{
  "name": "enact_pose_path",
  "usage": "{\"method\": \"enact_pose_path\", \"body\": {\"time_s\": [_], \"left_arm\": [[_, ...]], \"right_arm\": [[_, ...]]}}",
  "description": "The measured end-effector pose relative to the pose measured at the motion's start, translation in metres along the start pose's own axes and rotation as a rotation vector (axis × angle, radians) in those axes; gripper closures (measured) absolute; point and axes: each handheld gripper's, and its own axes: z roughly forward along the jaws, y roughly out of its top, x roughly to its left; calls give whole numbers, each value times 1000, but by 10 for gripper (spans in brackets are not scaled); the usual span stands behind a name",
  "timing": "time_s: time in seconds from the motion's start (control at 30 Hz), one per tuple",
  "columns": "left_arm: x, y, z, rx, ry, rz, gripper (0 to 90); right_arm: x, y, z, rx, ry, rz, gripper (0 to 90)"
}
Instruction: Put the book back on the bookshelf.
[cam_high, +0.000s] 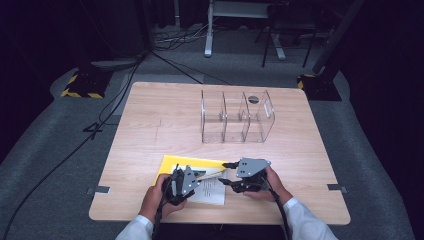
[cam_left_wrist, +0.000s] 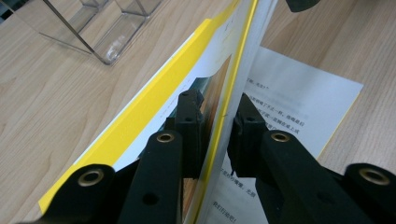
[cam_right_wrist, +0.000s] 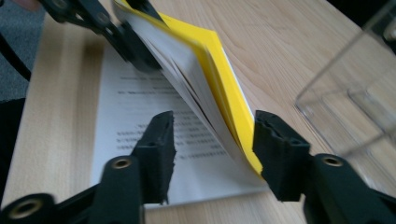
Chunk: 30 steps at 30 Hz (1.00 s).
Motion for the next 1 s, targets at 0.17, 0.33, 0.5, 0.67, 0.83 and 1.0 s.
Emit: {"method": "enact_pose_path", "body": {"time_s": [0.17,0.33,0.5,0.67,0.83,1.0], "left_arm": [[4,-4,-6,-30,-13,-34,774],[7,-7,-14,-56,1,-47,788],[12,-8,-23,-77,25,-57,807],[15,-8,-28,-93,29,-73,820],[13,-9,-29,-90,25,-81,820],[11,-7,-28,-72,31,-66,820]], "right_arm": [[-15,-17,1,49,-31,55,426],[-24,-35,18,132,-16,107,390],[-23,-42,31,175,10,113,393],[-20,-41,39,166,25,122,399],[-19,-39,43,156,21,128,399],[-16,-37,43,160,12,111,400]]}}
